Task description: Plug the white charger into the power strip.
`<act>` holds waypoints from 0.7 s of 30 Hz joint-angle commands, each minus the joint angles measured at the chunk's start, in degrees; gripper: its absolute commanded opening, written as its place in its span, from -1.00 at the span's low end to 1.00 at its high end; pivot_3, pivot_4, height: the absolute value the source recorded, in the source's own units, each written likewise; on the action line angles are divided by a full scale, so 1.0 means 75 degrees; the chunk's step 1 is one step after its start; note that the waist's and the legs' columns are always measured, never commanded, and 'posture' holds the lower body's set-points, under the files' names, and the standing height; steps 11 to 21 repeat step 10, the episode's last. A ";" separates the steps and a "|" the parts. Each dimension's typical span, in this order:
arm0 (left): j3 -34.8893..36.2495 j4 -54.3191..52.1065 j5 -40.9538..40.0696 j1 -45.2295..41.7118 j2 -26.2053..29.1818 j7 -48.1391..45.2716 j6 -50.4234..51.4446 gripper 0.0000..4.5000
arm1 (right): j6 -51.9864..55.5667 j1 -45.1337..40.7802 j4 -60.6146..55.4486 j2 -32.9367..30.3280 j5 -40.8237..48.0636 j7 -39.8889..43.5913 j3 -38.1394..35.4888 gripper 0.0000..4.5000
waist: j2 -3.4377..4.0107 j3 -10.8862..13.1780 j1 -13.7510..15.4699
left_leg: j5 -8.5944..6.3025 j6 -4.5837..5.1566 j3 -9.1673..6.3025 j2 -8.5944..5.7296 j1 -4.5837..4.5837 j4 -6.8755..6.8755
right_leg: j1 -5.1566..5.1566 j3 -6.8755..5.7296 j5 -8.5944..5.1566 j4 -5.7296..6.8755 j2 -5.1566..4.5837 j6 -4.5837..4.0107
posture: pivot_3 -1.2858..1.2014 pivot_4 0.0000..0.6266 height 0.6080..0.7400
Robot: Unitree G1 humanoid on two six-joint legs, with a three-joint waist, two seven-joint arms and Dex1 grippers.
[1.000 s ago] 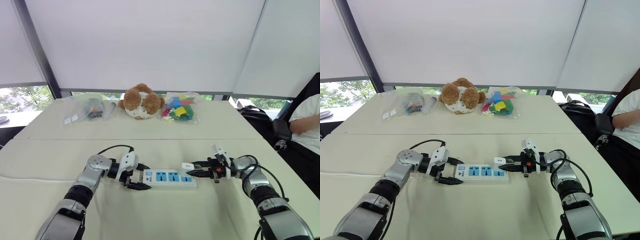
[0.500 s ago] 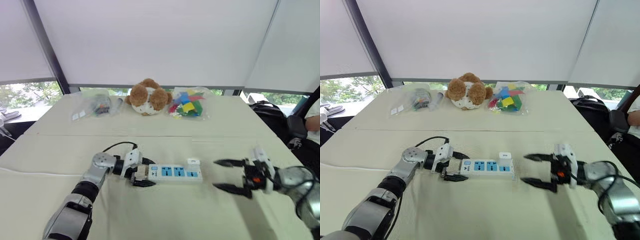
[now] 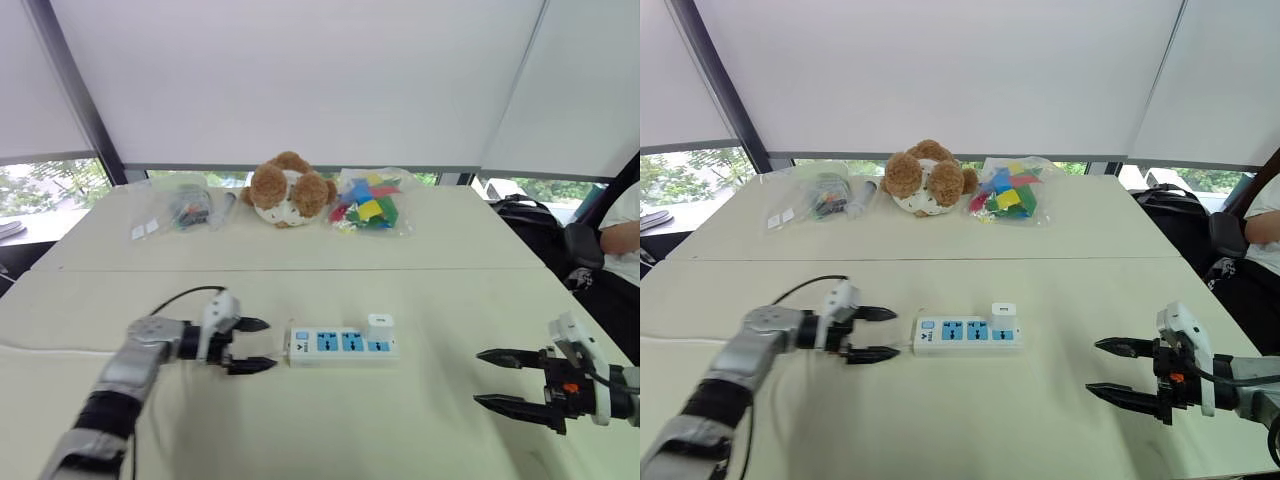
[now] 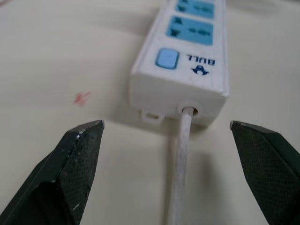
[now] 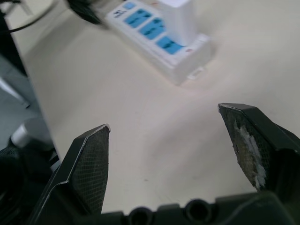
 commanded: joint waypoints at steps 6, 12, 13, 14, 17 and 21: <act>0.2214 -0.0851 -0.1031 0.0370 -0.0938 0.3151 0.0873 0.97 | -0.0254 -0.1002 0.0671 0.1817 0.0000 -0.2306 -0.0314 0.80 | 0.0008 0.0014 0.0062 | 0.0005 -0.0006 -0.0006 -0.0014 0.0004 0.0029 | 0.0026 -0.0008 0.0002 -0.0005 -0.0017 0.0003 | 0.03 -0.52 0.98; 0.1932 -0.1387 -0.0833 0.0859 -0.1532 0.3728 0.0607 0.97 | -0.0606 -0.1280 0.0793 0.2575 -0.0179 -0.3136 -0.0233 0.80 | 0.0005 0.0015 0.0051 | 0.0006 -0.0008 0.0002 -0.0019 -0.0002 0.0026 | 0.0022 0.0002 0.0014 -0.0012 -0.0021 0.0023 | 0.03 -0.52 0.98; 0.1932 -0.1387 -0.0833 0.0859 -0.1532 0.3728 0.0607 0.97 | -0.0606 -0.1280 0.0793 0.2575 -0.0179 -0.3136 -0.0233 0.80 | 0.0005 0.0015 0.0051 | 0.0006 -0.0008 0.0002 -0.0019 -0.0002 0.0026 | 0.0022 0.0002 0.0014 -0.0012 -0.0021 0.0023 | 0.03 -0.52 0.98; 0.1932 -0.1387 -0.0833 0.0859 -0.1532 0.3728 0.0607 0.97 | -0.0606 -0.1280 0.0793 0.2575 -0.0179 -0.3136 -0.0233 0.80 | 0.0005 0.0015 0.0051 | 0.0006 -0.0008 0.0002 -0.0019 -0.0002 0.0026 | 0.0022 0.0002 0.0014 -0.0012 -0.0021 0.0023 | 0.03 -0.52 0.98; 0.1932 -0.1387 -0.0833 0.0859 -0.1532 0.3728 0.0607 0.97 | -0.0606 -0.1280 0.0793 0.2575 -0.0179 -0.3136 -0.0233 0.80 | 0.0005 0.0015 0.0051 | 0.0006 -0.0008 0.0002 -0.0019 -0.0002 0.0026 | 0.0022 0.0002 0.0014 -0.0012 -0.0021 0.0023 | 0.03 -0.52 0.98; 0.1932 -0.1387 -0.0833 0.0859 -0.1532 0.3728 0.0607 0.97 | -0.0606 -0.1280 0.0793 0.2575 -0.0179 -0.3136 -0.0233 0.80 | 0.0005 0.0015 0.0051 | 0.0006 -0.0008 0.0002 -0.0019 -0.0002 0.0026 | 0.0022 0.0002 0.0014 -0.0012 -0.0021 0.0023 | 0.03 -0.52 0.98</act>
